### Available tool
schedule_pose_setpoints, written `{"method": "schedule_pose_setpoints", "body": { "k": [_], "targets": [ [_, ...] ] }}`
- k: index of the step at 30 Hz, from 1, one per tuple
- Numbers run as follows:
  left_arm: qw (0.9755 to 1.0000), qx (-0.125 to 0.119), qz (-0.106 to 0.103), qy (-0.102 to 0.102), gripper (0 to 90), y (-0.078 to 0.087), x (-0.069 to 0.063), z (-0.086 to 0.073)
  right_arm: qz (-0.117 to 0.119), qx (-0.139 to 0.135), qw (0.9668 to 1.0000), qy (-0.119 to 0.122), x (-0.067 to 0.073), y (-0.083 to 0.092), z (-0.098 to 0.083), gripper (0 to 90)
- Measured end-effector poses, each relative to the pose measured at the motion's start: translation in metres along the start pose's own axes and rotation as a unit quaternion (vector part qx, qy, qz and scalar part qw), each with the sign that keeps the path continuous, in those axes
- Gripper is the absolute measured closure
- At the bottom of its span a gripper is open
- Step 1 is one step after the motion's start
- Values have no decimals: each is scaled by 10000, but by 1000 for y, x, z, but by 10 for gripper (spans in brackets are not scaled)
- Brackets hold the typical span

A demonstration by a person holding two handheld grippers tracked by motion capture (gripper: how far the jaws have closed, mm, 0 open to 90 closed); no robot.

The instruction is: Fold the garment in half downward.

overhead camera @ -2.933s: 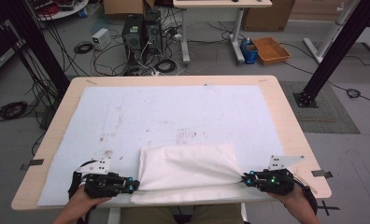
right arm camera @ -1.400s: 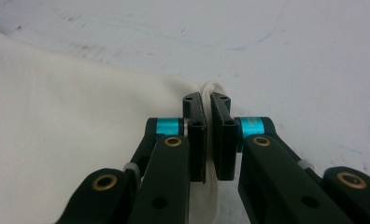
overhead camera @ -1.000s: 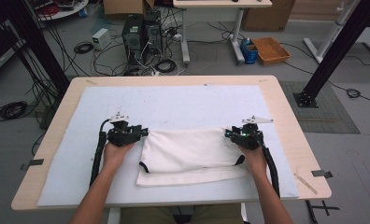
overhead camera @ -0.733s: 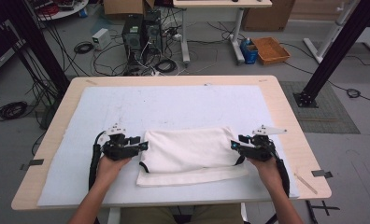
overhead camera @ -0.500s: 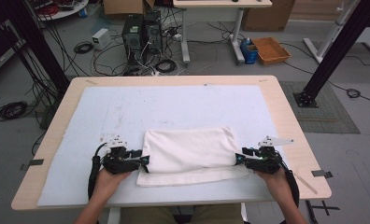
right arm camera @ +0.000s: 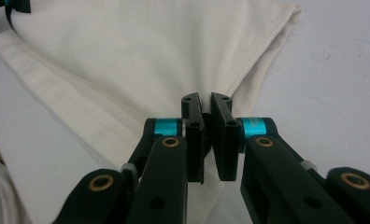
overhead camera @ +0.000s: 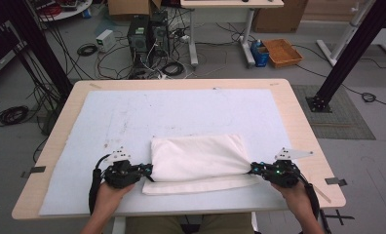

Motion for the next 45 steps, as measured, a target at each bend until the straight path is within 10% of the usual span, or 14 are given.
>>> {"method": "schedule_pose_setpoints", "body": {
  "k": [6, 17, 19, 21, 25, 29, 36, 39, 45],
  "targets": [
    [9995, -161, -243, 85, 855, 11, -8, 3, 205, -30, 9998, 46, 7, 12, 2, 853],
    [9986, 320, -371, 206, 812, 19, -8, -20, 426, 362, 9984, 3, 8, 26, -14, 855],
    [9996, 198, -137, 136, 610, 16, -5, -16, 380, 240, 9990, -4, 7, 26, -13, 809],
    [9999, -50, 93, 24, 454, 12, 1, -7, 250, -16, 9996, -147, 2, 23, -6, 541],
    [9974, -541, 449, -122, 362, -6, 18, 17, -316, -513, 9977, -295, -12, 5, 13, 403],
    [9946, -525, 898, -69, 363, -34, 40, 34, -785, -536, 9945, -440, -29, -36, 30, 388],
    [9931, 159, 1101, 380, 522, -71, 62, 24, -978, 338, 9938, -399, -38, -96, 35, 630],
    [9925, 195, 1154, 345, 833, -72, 61, 24, -771, 430, 9960, -130, -32, -99, 33, 859],
    [9930, 5, 1112, 397, 870, -81, 52, 30, -987, 244, 9948, -97, -35, -80, 34, 883]
  ]
}}
Point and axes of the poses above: each handheld gripper's, and its own axes: y roughly backward along the jaws, z roughly out of its top, x roughly to its left, the point moved 3 cm from there along -y, roughly forward along the jaws, and after that the axes turned 14 degrees about -x, right-handed, at the moved point
